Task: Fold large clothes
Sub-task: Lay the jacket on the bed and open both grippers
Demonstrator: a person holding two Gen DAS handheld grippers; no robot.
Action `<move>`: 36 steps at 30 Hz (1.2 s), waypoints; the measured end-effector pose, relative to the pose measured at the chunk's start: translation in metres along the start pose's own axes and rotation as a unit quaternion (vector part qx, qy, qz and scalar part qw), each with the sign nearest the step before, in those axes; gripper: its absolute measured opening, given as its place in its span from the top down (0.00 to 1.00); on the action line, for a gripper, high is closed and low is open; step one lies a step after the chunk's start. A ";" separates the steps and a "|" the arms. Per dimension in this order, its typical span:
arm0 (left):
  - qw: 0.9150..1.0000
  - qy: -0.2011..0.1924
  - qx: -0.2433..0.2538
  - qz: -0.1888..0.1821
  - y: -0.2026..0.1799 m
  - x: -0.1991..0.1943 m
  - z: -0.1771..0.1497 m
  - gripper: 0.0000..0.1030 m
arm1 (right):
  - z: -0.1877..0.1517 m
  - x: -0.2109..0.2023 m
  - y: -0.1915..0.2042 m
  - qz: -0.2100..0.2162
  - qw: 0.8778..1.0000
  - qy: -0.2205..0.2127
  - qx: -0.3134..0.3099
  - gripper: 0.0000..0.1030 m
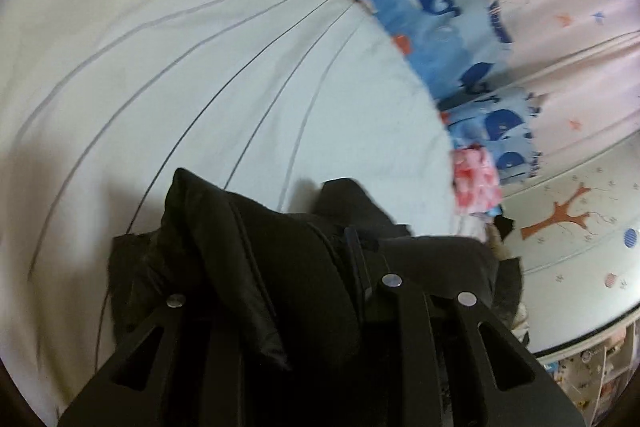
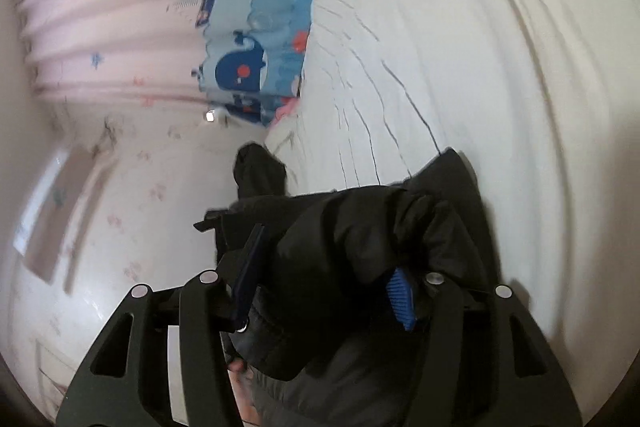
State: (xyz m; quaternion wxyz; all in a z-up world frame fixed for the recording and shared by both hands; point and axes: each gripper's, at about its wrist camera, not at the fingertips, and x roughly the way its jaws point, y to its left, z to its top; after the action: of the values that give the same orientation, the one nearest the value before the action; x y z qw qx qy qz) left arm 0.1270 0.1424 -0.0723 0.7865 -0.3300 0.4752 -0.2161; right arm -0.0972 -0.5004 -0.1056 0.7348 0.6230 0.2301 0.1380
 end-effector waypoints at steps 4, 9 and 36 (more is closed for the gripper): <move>0.999 0.037 -0.010 -0.002 -0.004 0.001 0.008 0.60 | 0.008 0.006 0.010 0.009 1.000 -0.011 0.010 0.14; 0.990 0.012 -0.038 -0.132 -0.018 -0.060 0.023 0.21 | 0.011 -0.009 0.047 0.031 0.999 -0.034 0.002 0.07; 0.977 -0.091 0.183 0.058 -0.076 -0.003 -0.012 0.07 | -0.070 0.163 0.140 -0.325 0.870 0.005 -0.371 0.07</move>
State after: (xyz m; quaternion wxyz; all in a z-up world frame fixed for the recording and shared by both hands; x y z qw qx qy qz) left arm 0.1128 0.0881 -0.0202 0.8846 -0.1703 0.3727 -0.2227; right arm 0.0181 -0.3349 -0.0042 0.9140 0.1936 0.3554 -0.0301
